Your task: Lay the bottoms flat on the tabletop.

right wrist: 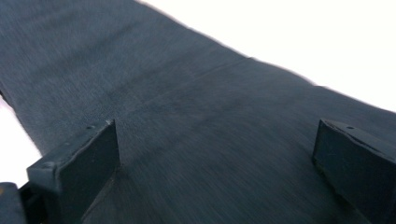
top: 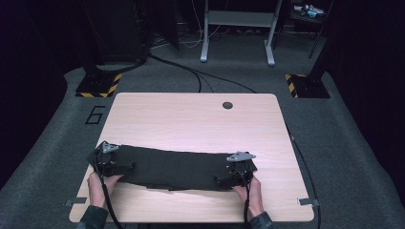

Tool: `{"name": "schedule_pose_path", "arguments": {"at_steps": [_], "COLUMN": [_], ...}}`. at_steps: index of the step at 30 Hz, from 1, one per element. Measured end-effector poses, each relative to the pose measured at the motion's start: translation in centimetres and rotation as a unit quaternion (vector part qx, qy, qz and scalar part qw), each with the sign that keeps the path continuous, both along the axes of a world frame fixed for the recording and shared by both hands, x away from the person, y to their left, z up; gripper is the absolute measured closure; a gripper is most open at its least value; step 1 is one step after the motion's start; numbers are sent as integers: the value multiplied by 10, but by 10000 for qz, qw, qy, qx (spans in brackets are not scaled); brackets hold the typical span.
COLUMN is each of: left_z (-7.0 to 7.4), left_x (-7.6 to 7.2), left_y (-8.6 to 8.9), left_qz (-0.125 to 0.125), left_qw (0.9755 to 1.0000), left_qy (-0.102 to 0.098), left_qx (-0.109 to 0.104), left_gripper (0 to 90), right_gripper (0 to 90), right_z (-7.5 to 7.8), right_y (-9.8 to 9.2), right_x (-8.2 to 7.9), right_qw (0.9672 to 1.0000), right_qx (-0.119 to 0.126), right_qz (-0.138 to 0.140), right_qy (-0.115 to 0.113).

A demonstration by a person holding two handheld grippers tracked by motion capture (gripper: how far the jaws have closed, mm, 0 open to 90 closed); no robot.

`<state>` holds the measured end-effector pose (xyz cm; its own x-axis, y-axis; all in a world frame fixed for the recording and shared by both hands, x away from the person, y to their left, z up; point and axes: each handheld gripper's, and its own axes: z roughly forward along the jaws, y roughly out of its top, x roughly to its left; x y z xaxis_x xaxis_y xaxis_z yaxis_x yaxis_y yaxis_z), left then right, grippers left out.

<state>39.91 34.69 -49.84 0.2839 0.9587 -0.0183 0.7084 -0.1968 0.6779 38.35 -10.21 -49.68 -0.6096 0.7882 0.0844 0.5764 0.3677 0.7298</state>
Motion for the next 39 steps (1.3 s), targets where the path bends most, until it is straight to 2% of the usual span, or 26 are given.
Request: {"name": "schedule_pose_path", "arguments": {"at_steps": [1,2,4,5,7,10,16,25,39], "left_z": [-5,-9,-15,-16,-17,-17,-18,-19,-19], "left_x": [1,1,1,1,1,0,-3,-11,-20], "left_y": [-2,-3,-5,-5,-6,-7,-11,-28,-55], "left_qz": [-24,-74,-126,-119,-108,-138,-128,-366,-746], "left_qw": [10000,9999,9997,9998,9998,9997,9998,9992,9971], "left_qy": [73,150,222,181,176,210,147,139,125], "left_qx": [35,16,1,-29,-52,-14,-54,-53,-24], "left_gripper": [22,25,26,26,27,27,29,29,32], "right_gripper": [0,0,0,0,0,0,1,1,1], "right_z": [-4,-9,-16,-18,-19,-20,-21,-22,-19], "right_y": [4,10,13,12,10,9,5,-15,-40], "right_x": [2,6,9,10,10,11,11,9,7], "right_qw": [9999,9994,9986,9984,9986,9987,9987,9988,9973], "right_qx": [-101,-333,-490,-507,-420,-417,-426,-364,-564], "right_qz": [15,-56,-5,76,29,103,125,-86,-241], "right_qy": [65,118,179,250,309,263,230,305,402]}}
